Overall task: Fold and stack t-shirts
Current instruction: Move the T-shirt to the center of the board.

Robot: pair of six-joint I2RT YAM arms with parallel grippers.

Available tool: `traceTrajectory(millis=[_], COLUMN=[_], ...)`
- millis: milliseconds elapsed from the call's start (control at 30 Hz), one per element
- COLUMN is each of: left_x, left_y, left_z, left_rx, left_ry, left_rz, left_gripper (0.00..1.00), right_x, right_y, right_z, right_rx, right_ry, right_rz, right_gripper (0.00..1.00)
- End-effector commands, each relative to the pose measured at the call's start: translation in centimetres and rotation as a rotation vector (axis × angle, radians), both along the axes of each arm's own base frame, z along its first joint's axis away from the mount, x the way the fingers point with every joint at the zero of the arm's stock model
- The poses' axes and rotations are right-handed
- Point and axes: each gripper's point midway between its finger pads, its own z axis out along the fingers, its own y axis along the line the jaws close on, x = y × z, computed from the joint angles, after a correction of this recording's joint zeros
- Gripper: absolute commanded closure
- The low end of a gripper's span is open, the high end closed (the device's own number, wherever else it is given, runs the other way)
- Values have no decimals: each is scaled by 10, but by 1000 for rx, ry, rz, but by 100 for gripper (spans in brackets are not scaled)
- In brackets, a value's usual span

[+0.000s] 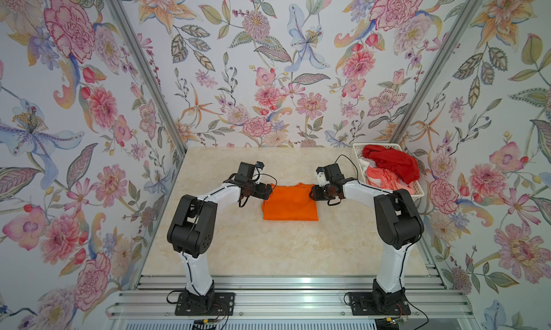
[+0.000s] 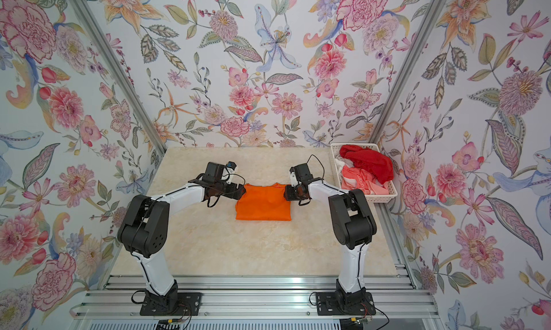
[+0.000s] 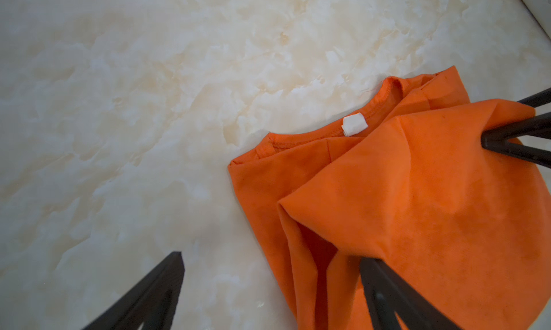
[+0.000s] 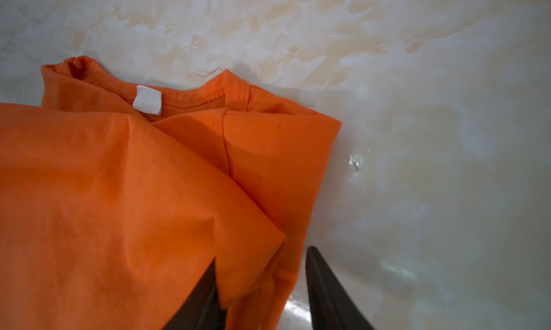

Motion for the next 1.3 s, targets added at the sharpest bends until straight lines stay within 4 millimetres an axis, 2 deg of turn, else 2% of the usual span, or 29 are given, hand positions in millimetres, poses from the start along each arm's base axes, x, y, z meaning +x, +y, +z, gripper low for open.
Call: traceTrajectory(millis=[0,33,133,300,400,533,700,833,933,1033,1167,1267], left_x=[12,15,23,33,37,47,61,71,74,78,73,56], left_y=[-15,-18,-21,-18,-12,1,13,24,20,19,19,-2], left_z=[4,4,3,6,3,-7,-22,-25,-16,-5,15,51], left_rx=[-49,-59,-59,-42,-27,15,61,90,76,64,44,-16], left_ry=[-18,-18,-41,-94,-99,-104,-103,-114,-130,-152,-177,-218], left_rz=[-43,-45,-21,45,89,169,260,322,315,317,320,226], left_gripper=[19,27,34,38,38,38,37,37,37,35,32,32], right_x=[9,11,16,22,26,36,52,66,71,80,90,92], right_y=[8,8,8,8,5,-2,-17,-27,-20,-22,-33,-42], right_z=[6,7,11,22,35,42,25,14,18,17,9,38], right_rx=[10,10,9,17,26,12,-47,-63,-31,-50,-129,-133], right_ry=[-17,-25,-52,-102,-159,-184,-135,-119,-142,-125,-102,-222], right_rz=[19,17,14,3,-17,-47,-119,-172,-152,-161,-183,-221], right_gripper=[64,72,83,94,96,96,93,94,93,77,70,69])
